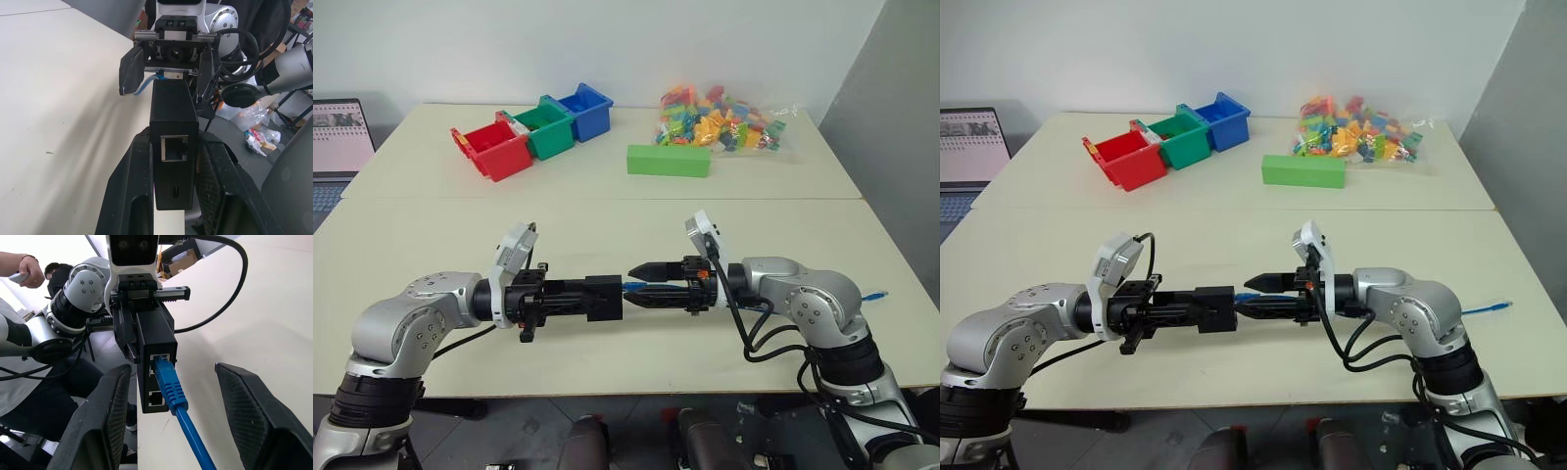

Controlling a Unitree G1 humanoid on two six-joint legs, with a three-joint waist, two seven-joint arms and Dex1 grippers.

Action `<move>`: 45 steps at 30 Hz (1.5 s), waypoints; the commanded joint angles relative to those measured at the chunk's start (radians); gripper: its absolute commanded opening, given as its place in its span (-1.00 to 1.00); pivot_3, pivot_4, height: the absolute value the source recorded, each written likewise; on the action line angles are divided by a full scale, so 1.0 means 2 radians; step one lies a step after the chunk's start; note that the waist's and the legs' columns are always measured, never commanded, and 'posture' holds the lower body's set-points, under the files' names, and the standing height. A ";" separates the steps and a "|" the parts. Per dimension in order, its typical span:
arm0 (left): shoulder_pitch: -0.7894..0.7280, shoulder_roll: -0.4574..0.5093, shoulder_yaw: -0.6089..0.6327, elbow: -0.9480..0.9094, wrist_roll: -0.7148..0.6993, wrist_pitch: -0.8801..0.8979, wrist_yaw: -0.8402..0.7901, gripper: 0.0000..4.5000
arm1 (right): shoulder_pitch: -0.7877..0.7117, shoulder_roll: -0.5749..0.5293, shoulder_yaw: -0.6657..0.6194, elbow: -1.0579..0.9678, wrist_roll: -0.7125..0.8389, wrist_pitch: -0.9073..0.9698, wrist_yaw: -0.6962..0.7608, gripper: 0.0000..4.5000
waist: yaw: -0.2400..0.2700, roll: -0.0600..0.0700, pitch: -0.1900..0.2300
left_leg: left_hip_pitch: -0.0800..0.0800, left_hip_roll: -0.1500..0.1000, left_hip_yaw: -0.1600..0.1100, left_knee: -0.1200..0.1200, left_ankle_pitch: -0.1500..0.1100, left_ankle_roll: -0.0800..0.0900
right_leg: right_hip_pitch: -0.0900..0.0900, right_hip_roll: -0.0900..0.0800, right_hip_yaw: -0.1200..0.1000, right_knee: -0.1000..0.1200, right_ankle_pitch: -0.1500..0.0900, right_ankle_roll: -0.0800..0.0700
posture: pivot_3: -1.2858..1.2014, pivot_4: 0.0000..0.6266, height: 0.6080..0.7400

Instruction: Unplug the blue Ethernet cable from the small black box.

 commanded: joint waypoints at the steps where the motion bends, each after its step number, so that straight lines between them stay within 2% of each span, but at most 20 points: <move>1: -0.006 0.004 0.009 -0.018 -0.005 -0.005 0.001 -0.66 | -0.008 0.004 -0.006 -0.006 0.011 0.001 0.003 0.28 | 0.000 0.000 0.000 | 0.000 0.000 0.000 0.000 0.000 0.000 | 0.000 0.000 0.000 0.000 0.000 0.000 | 0.03 -0.52 1.00; 11: -0.005 0.005 0.009 -0.021 -0.005 -0.003 0.003 -0.66 | -0.009 0.003 -0.007 -0.007 0.011 0.005 0.005 0.28 | 0.000 0.000 0.000 | 0.000 0.000 0.000 0.000 0.000 0.000 | 0.000 0.000 0.000 0.000 0.000 0.000 | 0.03 -0.52 1.00; 14: -0.004 0.006 0.010 -0.022 -0.005 -0.003 0.003 -0.66 | -0.009 0.003 -0.007 -0.007 0.011 0.006 0.005 0.08 | 0.000 0.000 0.000 | 0.000 0.000 0.000 0.000 0.000 0.000 | 0.000 0.000 0.000 0.000 0.000 0.000 | 0.03 -0.52 1.00; 23: 0.000 0.009 0.009 -0.027 -0.007 -0.002 0.004 -0.66 | -0.010 -0.005 -0.004 -0.009 0.019 0.012 0.018 -0.82 | 0.000 0.000 0.000 | 0.000 0.000 0.000 0.000 0.000 0.000 | 0.000 0.000 0.000 0.000 0.000 0.000 | 0.03 -0.52 1.00; 27: 0.002 0.010 0.009 -0.029 -0.009 0.000 0.002 -0.66 | -0.011 -0.009 -0.005 -0.009 0.028 0.020 0.024 -0.98 | 0.000 0.000 0.000 | 0.000 0.000 0.000 0.000 0.000 0.000 | 0.000 0.000 0.000 0.000 0.000 0.000 | 0.03 -0.52 1.00; 38: 0.008 0.013 0.010 -0.030 -0.008 0.001 -0.003 -0.66 | -0.017 -0.021 0.001 -0.002 0.021 0.021 0.040 -0.98 | 0.000 0.000 0.000 | 0.000 0.000 0.000 0.000 0.000 0.000 | 0.000 0.000 0.000 0.000 0.000 0.000 | 0.03 -0.52 1.00; 45: 0.027 0.020 0.034 -0.021 -0.009 0.001 0.010 -0.66 | 0.018 -0.076 -0.019 0.014 0.002 0.010 0.054 -0.98 | 0.000 0.000 0.000 | 0.000 0.000 0.000 0.000 0.000 0.000 | 0.000 0.000 0.000 -0.001 0.000 0.000 | 0.03 -0.52 1.00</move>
